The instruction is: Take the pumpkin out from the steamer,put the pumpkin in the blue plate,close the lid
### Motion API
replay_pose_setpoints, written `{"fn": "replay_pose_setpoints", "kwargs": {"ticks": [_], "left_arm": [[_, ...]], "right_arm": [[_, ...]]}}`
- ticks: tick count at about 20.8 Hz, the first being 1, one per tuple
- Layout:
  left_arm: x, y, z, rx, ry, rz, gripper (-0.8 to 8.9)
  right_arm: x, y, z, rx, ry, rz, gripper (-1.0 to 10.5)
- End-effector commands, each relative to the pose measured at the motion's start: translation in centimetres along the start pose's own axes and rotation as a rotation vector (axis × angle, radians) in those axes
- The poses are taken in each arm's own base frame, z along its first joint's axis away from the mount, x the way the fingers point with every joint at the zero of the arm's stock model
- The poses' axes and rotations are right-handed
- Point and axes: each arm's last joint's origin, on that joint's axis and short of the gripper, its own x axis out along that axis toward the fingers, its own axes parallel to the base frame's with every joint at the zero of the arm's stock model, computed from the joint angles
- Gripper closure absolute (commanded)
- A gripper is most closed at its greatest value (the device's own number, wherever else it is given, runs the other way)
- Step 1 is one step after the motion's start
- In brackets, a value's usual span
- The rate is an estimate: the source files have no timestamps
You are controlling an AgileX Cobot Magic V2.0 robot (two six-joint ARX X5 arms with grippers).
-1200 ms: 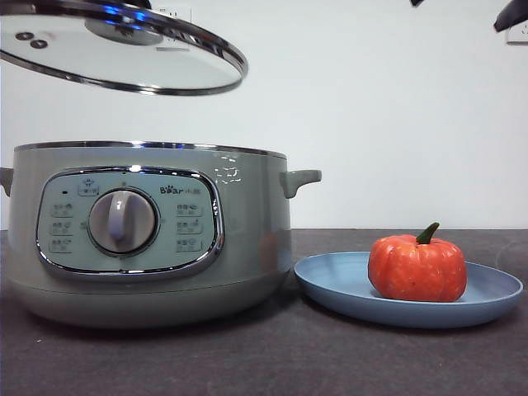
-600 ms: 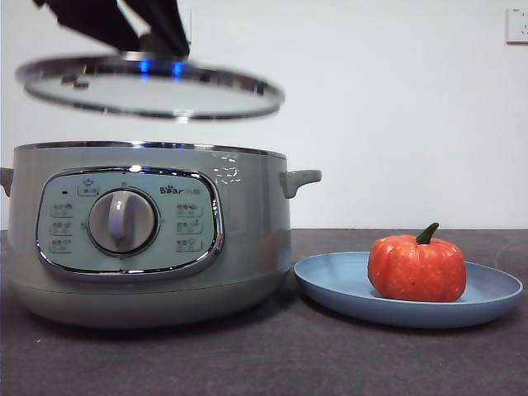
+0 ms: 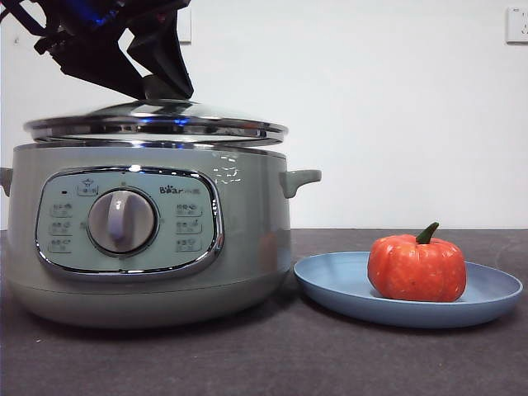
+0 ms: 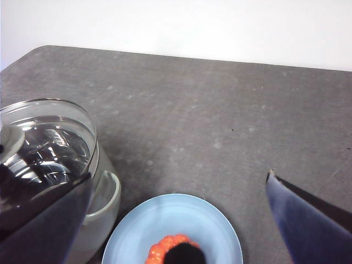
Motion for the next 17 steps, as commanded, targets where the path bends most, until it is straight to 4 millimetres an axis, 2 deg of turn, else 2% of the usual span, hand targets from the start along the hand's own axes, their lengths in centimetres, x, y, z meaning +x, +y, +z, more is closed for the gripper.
{"fn": "replay_pose_setpoints", "kwargs": {"ticks": [1, 12, 17], "left_arm": [[0.0, 0.0, 0.3, -0.013, -0.031, -0.004, 8.22], [1.5, -0.1, -1.2, -0.026, 0.096, -0.003, 8.22], [1.4, -0.2, -1.7, -0.025, 0.15, -0.045, 8.22]], "right_arm": [[0.0, 0.0, -0.1, 0.007, -0.003, 0.0, 3.8], [0.0, 0.0, -0.1, 0.007, -0.004, -0.001, 3.8], [0.0, 0.0, -0.1, 0.007, -0.004, -0.001, 3.8]]}}
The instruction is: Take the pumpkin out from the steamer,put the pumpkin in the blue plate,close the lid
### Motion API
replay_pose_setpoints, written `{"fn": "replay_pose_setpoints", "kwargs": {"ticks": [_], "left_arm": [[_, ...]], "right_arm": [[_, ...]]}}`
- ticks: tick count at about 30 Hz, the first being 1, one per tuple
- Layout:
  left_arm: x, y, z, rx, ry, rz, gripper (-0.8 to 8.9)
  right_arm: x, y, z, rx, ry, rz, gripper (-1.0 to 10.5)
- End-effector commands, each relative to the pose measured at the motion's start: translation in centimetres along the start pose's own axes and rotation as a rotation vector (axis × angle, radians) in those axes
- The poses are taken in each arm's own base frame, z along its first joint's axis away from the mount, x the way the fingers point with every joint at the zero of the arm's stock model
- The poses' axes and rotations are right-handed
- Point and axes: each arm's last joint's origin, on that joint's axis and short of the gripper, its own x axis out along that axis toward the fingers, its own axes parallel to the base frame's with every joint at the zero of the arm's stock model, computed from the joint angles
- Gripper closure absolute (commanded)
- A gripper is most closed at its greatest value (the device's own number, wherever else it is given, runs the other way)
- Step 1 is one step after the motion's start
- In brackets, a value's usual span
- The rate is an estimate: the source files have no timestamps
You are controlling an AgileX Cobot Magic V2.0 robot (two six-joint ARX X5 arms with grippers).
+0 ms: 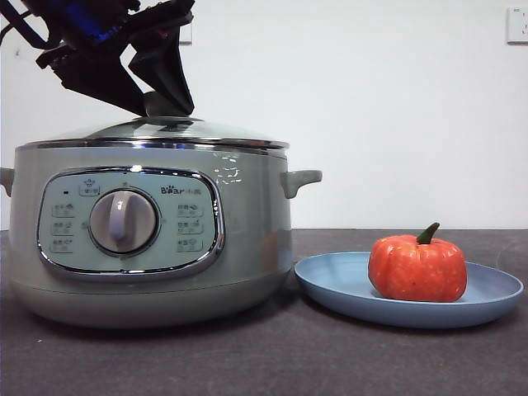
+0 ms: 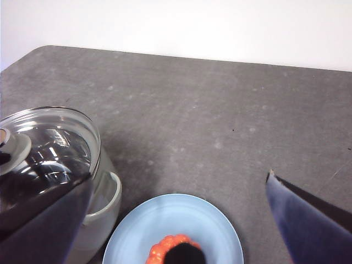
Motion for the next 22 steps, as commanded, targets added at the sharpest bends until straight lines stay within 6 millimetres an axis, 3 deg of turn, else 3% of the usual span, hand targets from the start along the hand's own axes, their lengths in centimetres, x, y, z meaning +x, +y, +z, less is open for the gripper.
{"fn": "replay_pose_setpoints", "kwargs": {"ticks": [1, 16, 18, 20, 22], "left_arm": [[0.48, -0.13, -1.15, -0.01, 0.092, -0.04, 8.22], [0.4, 0.35, -1.57, -0.011, 0.144, -0.005, 7.97], [0.41, 0.35, -1.54, -0.011, 0.14, -0.006, 6.51], [0.42, 0.34, -1.46, -0.013, 0.132, -0.007, 4.15], [0.44, 0.32, -1.3, -0.013, 0.115, -0.009, 3.42]], "right_arm": [[0.01, -0.02, -0.09, 0.007, -0.004, -0.001, 3.8], [0.03, -0.01, -0.09, 0.007, -0.003, -0.001, 3.8], [0.03, -0.01, -0.09, 0.007, -0.003, -0.001, 3.8], [0.03, -0.01, -0.09, 0.007, -0.003, 0.001, 3.8], [0.03, -0.01, -0.09, 0.007, -0.003, 0.001, 3.8]]}}
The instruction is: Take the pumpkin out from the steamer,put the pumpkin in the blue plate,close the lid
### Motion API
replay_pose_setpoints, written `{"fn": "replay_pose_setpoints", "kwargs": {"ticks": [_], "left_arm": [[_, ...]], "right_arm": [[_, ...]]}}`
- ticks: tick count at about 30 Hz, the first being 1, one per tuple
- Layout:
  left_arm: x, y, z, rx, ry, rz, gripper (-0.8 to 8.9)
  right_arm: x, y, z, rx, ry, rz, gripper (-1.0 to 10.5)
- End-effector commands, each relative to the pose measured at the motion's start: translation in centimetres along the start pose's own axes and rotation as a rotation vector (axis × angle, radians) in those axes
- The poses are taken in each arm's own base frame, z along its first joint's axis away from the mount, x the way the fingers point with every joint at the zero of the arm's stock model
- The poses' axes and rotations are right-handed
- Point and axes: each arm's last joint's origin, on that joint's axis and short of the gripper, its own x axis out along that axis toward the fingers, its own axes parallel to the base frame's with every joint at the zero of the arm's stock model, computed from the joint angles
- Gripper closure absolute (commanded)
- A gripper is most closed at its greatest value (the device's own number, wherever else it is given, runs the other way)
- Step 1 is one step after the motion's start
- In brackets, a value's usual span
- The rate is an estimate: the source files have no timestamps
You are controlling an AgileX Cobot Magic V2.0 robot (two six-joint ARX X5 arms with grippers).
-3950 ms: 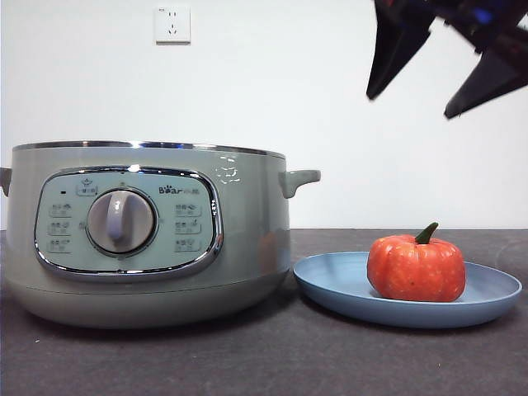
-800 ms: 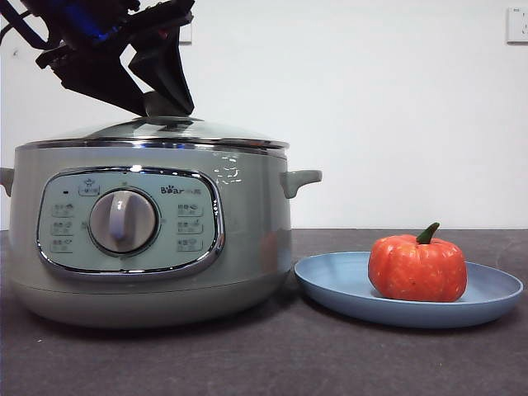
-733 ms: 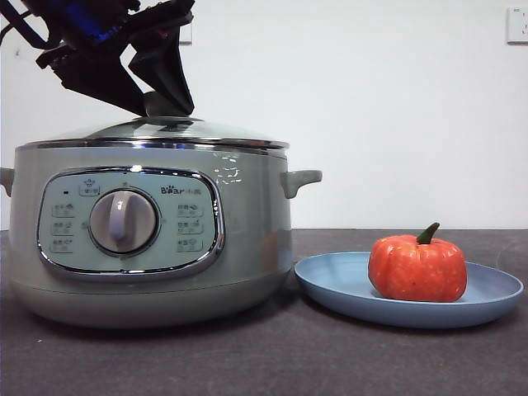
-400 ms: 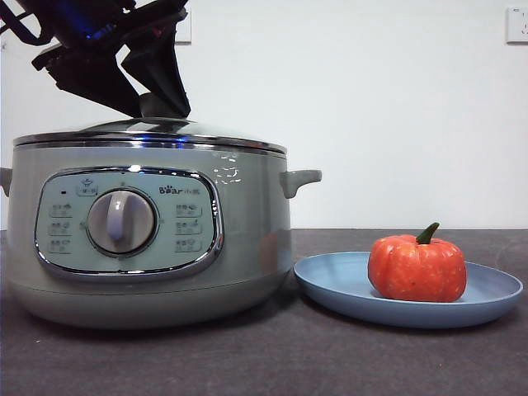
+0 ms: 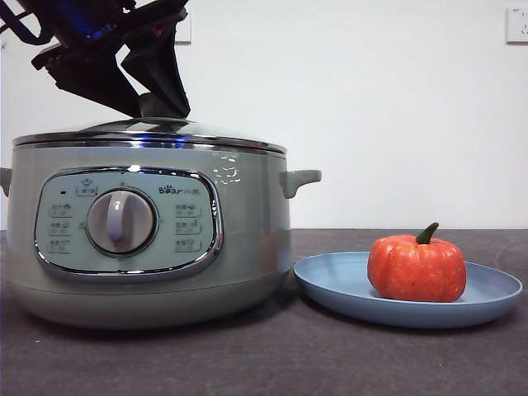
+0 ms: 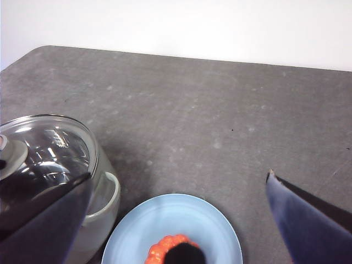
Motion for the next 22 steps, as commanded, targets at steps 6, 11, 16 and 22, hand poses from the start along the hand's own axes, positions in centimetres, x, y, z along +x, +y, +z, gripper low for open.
{"fn": "replay_pose_setpoints", "kwargs": {"ticks": [6, 11, 16, 22], "left_arm": [[-0.6, 0.1, -0.4, -0.014, -0.01, -0.003, 3.42], [-3.7, 0.1, 0.4, -0.017, -0.108, -0.013, 3.47], [-7.7, 0.3, 0.6, -0.019, -0.208, -0.002, 5.55], [-11.3, 0.8, -0.1, 0.013, -0.259, 0.108, 8.21]], "right_arm": [[0.0, 0.0, -0.1, 0.007, -0.002, 0.001, 3.8], [0.0, 0.0, -0.1, 0.007, -0.002, 0.001, 3.8], [0.0, 0.0, -0.1, 0.004, -0.002, 0.001, 5.8], [0.0, 0.0, -0.2, -0.026, 0.003, 0.002, 9.6]]}}
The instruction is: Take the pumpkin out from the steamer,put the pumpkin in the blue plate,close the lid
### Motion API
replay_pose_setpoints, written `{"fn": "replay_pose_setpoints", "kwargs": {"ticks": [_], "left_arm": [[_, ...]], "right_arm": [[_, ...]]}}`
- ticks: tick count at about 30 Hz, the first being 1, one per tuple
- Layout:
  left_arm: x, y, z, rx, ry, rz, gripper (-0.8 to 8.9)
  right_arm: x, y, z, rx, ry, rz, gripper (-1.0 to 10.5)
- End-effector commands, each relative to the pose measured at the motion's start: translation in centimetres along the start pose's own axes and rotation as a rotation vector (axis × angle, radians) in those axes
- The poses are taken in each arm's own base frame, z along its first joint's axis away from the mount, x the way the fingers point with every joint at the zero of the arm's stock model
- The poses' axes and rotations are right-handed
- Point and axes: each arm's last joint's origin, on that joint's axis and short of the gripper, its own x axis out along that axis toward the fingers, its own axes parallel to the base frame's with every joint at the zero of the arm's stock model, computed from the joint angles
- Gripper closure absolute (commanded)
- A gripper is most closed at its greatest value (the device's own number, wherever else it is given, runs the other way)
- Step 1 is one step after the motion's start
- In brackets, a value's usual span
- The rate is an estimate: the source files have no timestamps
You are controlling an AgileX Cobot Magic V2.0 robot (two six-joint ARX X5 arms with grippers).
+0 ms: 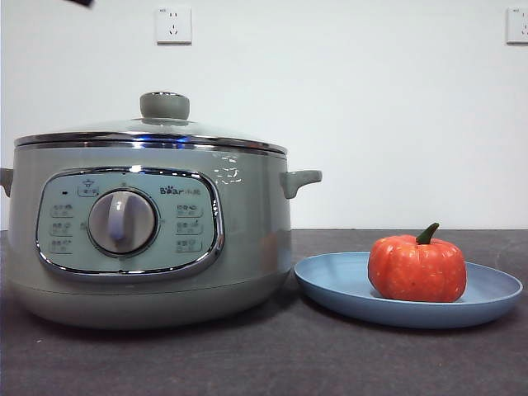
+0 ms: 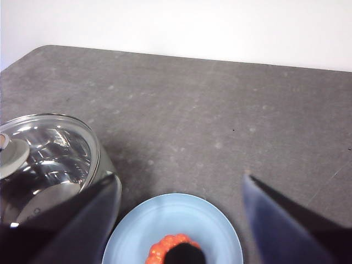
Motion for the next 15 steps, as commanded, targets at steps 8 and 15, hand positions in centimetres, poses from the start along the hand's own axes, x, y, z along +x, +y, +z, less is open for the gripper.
{"fn": "replay_pose_setpoints", "kwargs": {"ticks": [8, 15], "left_arm": [[-3.3, 1.0, -2.1, 0.053, 0.036, 0.165, 8.21], [-4.0, 1.6, -6.5, 0.001, 0.035, 0.196, 8.21]], "right_arm": [[-1.1, -0.1, -2.5, -0.015, -0.052, 0.015, 9.6], [-1.4, -0.4, -7.2, 0.063, -0.156, 0.031, 9.6]]}}
